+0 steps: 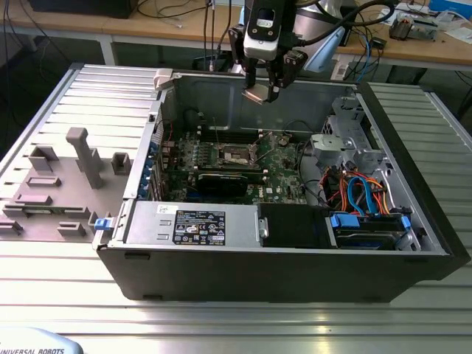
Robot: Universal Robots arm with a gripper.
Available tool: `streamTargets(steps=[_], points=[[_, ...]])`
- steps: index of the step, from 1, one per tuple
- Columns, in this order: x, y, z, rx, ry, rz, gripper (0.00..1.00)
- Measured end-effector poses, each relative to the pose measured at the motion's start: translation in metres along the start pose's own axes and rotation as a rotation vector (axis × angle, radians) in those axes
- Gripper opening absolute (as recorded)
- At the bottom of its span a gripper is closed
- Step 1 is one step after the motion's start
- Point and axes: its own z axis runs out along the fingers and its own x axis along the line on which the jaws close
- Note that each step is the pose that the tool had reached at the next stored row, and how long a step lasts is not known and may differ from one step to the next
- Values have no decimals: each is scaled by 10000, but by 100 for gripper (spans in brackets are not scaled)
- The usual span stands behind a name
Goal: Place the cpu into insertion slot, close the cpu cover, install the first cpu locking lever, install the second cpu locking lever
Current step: 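Place the cpu into insertion slot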
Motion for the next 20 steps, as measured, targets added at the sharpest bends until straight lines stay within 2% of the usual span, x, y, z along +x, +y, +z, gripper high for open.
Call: streamTargets(steps=[10,20], points=[[0,0,0,-1,-3,37,54],[0,0,1,-7,-31,346,54]])
